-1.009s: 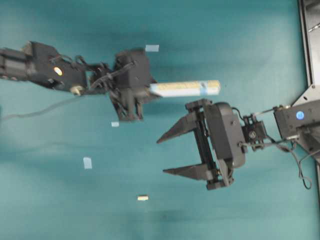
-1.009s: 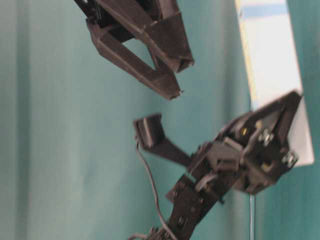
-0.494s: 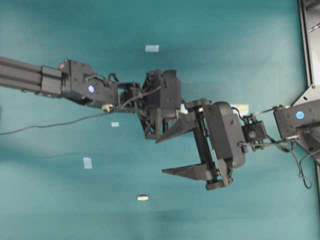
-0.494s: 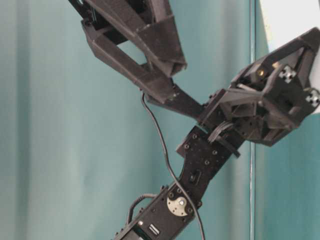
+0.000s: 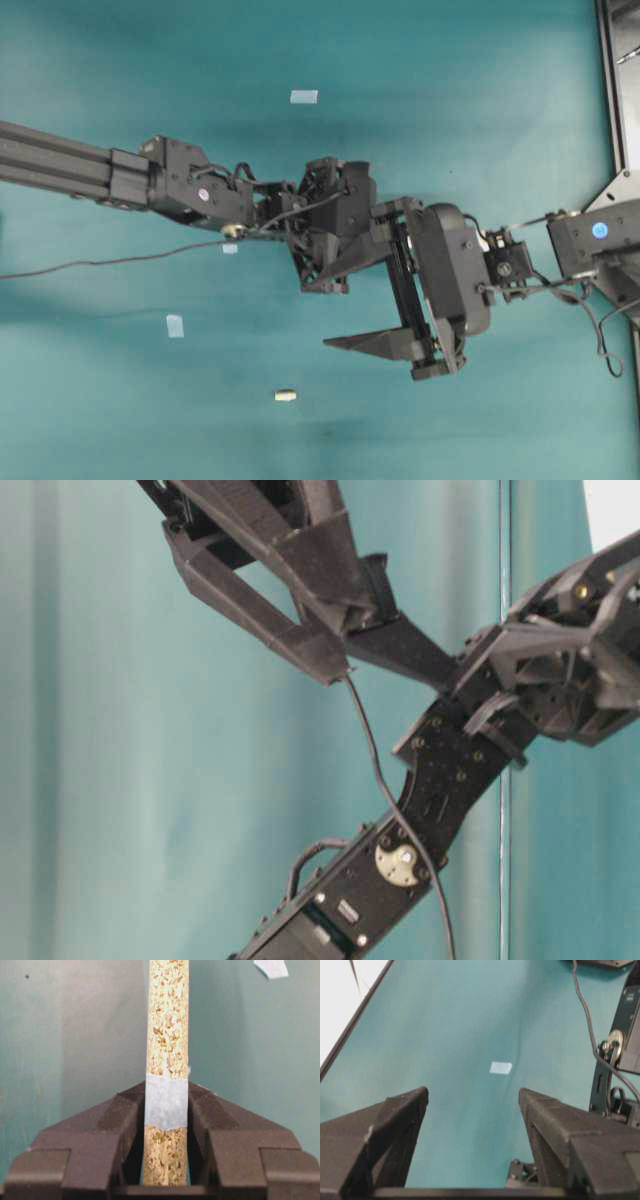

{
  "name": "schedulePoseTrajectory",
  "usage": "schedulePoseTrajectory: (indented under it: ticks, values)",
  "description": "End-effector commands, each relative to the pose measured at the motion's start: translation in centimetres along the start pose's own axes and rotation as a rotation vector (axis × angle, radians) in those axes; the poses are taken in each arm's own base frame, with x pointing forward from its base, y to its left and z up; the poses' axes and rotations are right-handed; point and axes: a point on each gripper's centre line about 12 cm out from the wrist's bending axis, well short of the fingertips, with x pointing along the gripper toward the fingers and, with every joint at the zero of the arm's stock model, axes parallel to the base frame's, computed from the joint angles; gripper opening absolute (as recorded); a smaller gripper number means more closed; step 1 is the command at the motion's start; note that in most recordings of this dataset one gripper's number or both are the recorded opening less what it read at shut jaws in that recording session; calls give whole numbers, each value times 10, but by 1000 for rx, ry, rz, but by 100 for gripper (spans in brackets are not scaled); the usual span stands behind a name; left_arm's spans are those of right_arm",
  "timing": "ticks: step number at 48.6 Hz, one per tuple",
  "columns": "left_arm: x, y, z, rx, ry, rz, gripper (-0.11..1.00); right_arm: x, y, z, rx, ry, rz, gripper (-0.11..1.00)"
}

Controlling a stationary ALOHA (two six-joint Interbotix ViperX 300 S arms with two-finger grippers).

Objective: Move the wooden board into place and insert the rod into its hole.
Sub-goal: 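Lift the board with the left gripper and carry it toward the center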

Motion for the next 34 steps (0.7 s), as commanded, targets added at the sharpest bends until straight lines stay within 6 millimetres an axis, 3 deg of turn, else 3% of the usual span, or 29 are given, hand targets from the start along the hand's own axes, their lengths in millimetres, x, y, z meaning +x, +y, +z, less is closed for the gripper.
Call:
schedulePoseTrajectory:
  ticks: [1,19,34]
  values:
    - [-3,1,25,-14,-60,3,21,-4,1,15,0,-47,5,80]
    - [12,-9,26,-40,-52,-15,21,-3,1,12,0,-40,4,80]
    - [11,-10,20,-40,10,-23,21,-3,1,12,0,-38,4,80]
